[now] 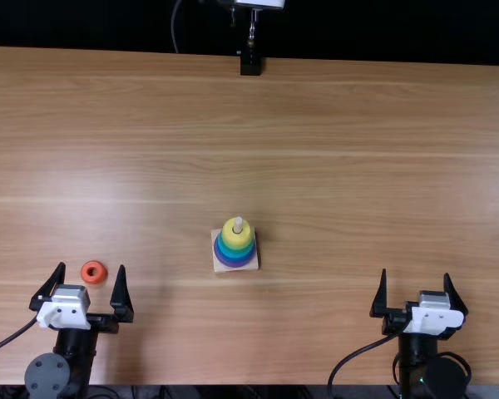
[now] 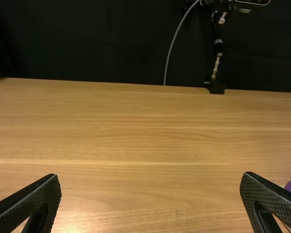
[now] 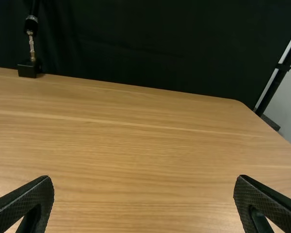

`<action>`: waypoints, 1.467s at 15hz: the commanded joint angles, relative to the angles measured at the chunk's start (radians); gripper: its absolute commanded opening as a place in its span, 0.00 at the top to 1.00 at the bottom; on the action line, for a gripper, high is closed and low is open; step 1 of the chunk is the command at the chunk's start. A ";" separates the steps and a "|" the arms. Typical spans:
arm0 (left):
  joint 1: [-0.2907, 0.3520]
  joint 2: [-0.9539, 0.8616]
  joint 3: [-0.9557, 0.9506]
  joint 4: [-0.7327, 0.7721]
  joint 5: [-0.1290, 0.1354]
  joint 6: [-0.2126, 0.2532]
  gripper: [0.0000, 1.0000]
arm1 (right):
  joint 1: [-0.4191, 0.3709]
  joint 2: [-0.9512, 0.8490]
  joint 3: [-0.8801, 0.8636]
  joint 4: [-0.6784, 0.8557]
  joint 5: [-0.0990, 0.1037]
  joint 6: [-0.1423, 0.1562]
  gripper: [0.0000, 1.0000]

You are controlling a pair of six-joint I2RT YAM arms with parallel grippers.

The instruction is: Build the Hanoi tower: stack the rings onto the peg from bottom to top in this color order: purple, dark blue, light blue, dark green, light green, yellow, orange.

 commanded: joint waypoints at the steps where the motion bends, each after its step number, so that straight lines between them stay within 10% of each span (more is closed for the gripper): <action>1: 0.008 -0.011 -0.007 -0.036 0.015 0.000 0.00 | -0.004 -0.007 -0.012 -0.016 -0.005 -0.004 0.00; 15: 0.020 -0.011 0.032 -0.036 0.059 0.057 0.00 | -0.004 -0.007 -0.012 -0.016 -0.005 -0.003 0.00; 22: 0.049 0.495 0.490 -0.183 0.049 0.079 0.00 | -0.004 -0.007 -0.012 -0.016 -0.005 -0.004 0.00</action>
